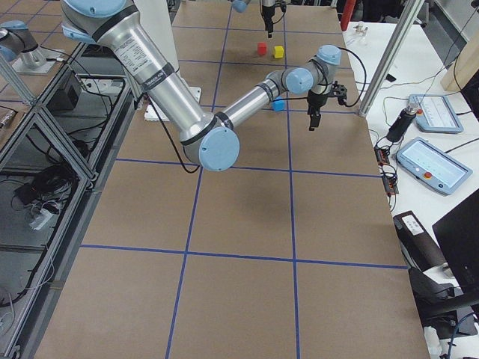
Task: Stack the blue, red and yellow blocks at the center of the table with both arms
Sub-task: 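Lower the left gripper onto the red cube and grasp it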
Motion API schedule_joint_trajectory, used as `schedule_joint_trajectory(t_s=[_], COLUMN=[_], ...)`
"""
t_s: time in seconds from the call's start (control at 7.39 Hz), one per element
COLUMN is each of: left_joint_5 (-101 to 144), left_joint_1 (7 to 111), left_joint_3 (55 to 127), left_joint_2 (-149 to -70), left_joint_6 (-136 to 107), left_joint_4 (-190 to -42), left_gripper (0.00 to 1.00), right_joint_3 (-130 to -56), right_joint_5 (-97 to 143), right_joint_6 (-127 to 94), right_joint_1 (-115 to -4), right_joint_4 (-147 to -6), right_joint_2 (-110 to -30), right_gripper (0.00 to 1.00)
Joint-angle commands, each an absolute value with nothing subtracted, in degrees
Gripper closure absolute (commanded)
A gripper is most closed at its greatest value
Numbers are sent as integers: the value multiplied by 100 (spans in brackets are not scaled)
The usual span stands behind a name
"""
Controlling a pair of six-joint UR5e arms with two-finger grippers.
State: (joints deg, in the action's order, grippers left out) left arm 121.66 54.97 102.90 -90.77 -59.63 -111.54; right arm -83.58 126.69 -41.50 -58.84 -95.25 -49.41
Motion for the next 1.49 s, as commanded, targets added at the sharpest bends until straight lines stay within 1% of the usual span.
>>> schedule_joint_trajectory(t_s=[0.0, 0.27, 0.54, 0.68, 0.81, 0.95, 1.08, 1.22, 1.35], left_joint_5=[11822, 11708, 11707, 11716, 11725, 11742, 11786, 11786, 11873], left_joint_1=[4923, 4782, 4764, 4764, 4764, 4772, 4772, 4781, 4790], left_joint_3=[10240, 10003, 9914, 9914, 9871, 9870, 9931, 10010, 10254], left_joint_2=[-9053, -9079, -9097, -9123, -9132, -9132, -9123, -9132, -9123], left_joint_6=[-6381, -6346, -6337, -6337, -6337, -6346, -6354, -6381, -6398], left_joint_4=[-11329, -11320, -11320, -11320, -11320, -11320, -11320, -11294, -11172], left_gripper=[0, 0, 0, 11, 39, 74, 100, 100, 100], right_joint_3=[-8367, -8367, -8419, -8507, -8534, -8534, -8543, -8569, -8587], right_joint_5=[12674, 12700, 12797, 12797, 12797, 12797, 12797, 12797, 12797], right_joint_6=[-4069, -4069, -4069, -4069, -4078, -4078, -4078, -4078, -4069], right_joint_1=[-5959, -5985, -6020, -6012, -6012, -6020, -6012, -6020, -6021], right_joint_4=[-9527, -9501, -9510, -9501, -9510, -9501, -9501, -9492, -9492], right_joint_2=[-5027, -5045, -5071, -5150, -5176, -5212, -5212, -5247, -5291], right_gripper=[1, 1, 1, 1, 1, 1, 1, 1, 1])
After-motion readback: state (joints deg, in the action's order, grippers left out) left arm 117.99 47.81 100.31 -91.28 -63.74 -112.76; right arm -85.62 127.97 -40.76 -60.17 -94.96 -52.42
